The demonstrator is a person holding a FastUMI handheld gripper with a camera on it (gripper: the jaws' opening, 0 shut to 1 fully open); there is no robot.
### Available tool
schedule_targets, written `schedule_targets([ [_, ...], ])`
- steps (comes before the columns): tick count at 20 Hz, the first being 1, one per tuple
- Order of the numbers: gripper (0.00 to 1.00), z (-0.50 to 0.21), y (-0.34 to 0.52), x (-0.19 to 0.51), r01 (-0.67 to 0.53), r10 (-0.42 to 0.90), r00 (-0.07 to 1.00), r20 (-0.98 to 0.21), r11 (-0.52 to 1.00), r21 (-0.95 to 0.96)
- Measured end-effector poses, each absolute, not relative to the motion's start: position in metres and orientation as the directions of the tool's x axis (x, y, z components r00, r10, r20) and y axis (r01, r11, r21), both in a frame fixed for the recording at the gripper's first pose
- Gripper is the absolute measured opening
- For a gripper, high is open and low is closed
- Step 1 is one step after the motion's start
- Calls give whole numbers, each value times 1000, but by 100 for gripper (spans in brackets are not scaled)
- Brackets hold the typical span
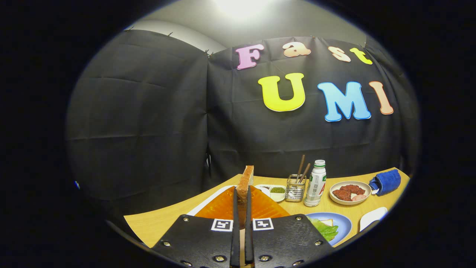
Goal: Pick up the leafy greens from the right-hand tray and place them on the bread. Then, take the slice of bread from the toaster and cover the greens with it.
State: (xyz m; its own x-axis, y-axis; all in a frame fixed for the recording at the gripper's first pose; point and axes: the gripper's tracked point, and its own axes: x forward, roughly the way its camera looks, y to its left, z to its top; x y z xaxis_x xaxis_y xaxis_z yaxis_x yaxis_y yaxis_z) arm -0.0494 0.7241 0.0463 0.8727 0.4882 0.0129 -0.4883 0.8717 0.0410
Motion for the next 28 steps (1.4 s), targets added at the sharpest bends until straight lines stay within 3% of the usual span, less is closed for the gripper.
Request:
schedule_targets([
  [9,5,86,666,-41,-433,426,900,96,899,70],
  [28,5,-3,585,-28,-330,334,941,-64,942,61],
])
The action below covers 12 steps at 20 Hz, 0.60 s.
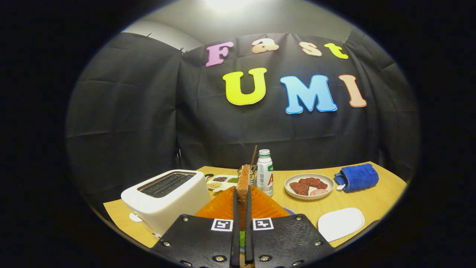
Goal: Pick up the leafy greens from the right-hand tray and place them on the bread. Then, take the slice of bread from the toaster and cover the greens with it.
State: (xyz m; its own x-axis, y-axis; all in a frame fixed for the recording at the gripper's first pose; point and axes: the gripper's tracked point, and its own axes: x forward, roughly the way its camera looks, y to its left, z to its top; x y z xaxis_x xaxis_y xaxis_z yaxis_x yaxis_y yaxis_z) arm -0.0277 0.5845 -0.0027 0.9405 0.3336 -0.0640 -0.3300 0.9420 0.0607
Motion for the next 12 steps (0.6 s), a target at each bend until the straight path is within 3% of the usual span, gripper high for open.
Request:
schedule_targets([
  [12,5,-47,609,-31,-385,393,908,-143,919,84],
])
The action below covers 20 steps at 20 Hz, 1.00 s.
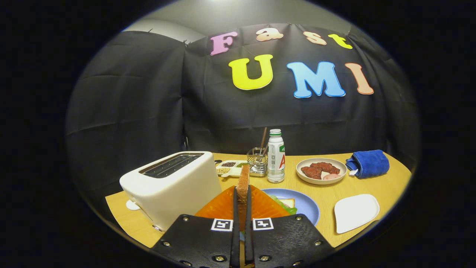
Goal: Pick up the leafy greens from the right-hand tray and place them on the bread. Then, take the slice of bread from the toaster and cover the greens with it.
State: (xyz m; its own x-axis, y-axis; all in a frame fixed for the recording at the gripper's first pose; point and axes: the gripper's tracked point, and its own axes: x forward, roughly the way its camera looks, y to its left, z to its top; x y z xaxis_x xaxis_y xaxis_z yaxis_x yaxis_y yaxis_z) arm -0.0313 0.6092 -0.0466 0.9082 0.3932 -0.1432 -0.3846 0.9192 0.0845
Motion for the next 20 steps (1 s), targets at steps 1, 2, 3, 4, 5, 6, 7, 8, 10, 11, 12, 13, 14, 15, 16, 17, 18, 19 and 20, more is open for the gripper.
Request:
schedule_targets([
  [1,5,-47,609,-31,-384,393,908,-145,919,87],
  [2,5,-50,608,-29,-381,390,908,-150,920,85],
  [3,5,-52,606,-28,-378,387,909,-156,922,86],
  [4,5,-55,605,-27,-376,385,908,-164,923,87],
  [5,5,-57,605,-26,-377,387,906,-170,922,90],
  [6,5,-58,604,-25,-377,387,905,-175,922,91],
  [7,5,-58,603,-25,-379,388,904,-177,921,88],
  [8,5,-59,601,-25,-379,387,904,-180,922,78],
  [10,9,-63,591,-23,-362,364,911,-193,931,46],
  [11,10,-65,588,-20,-352,351,915,-199,935,32],
  [12,13,-70,582,-20,-340,335,917,-215,940,14],
  [13,14,-72,579,-19,-337,329,917,-223,942,5],
  [14,15,-73,575,-18,-331,322,920,-225,944,-3],
  [15,15,-76,573,-14,-324,313,922,-226,946,-11],
  [16,18,-75,569,-17,-325,313,921,-230,945,-18],
  [17,18,-77,568,-16,-324,309,922,-234,946,-27],
  [18,18,-79,564,-14,-317,297,923,-242,947,-45],
  [19,23,-84,559,-11,-306,278,926,-256,949,-76],
  [20,29,-88,554,-10,-297,263,928,-265,950,-96],
])
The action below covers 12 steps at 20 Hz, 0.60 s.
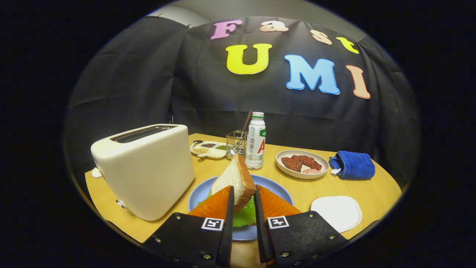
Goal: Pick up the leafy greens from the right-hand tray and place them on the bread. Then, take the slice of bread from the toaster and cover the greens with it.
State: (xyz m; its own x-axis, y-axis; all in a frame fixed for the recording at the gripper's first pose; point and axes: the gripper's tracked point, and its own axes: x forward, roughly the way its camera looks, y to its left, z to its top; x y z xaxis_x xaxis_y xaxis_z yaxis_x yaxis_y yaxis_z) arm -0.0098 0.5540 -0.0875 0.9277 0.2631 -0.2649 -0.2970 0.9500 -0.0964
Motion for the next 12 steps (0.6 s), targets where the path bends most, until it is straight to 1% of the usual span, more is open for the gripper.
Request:
schedule_targets([
  [1,29,-89,551,-10,-294,258,928,-269,950,-104],
  [2,31,-91,551,-7,-294,259,928,-269,950,-100],
  [5,31,-89,547,-6,-303,275,923,-270,950,-70],
  [6,33,-90,547,-6,-311,284,920,-270,949,-60],
  [8,42,-89,542,-5,-311,287,920,-266,949,-52],
  [9,42,-88,536,-3,-297,273,927,-259,953,-61],
  [10,51,-86,528,-3,-281,256,934,-249,957,-71],
  [12,51,-80,516,-3,-267,247,943,-221,962,-62],
])
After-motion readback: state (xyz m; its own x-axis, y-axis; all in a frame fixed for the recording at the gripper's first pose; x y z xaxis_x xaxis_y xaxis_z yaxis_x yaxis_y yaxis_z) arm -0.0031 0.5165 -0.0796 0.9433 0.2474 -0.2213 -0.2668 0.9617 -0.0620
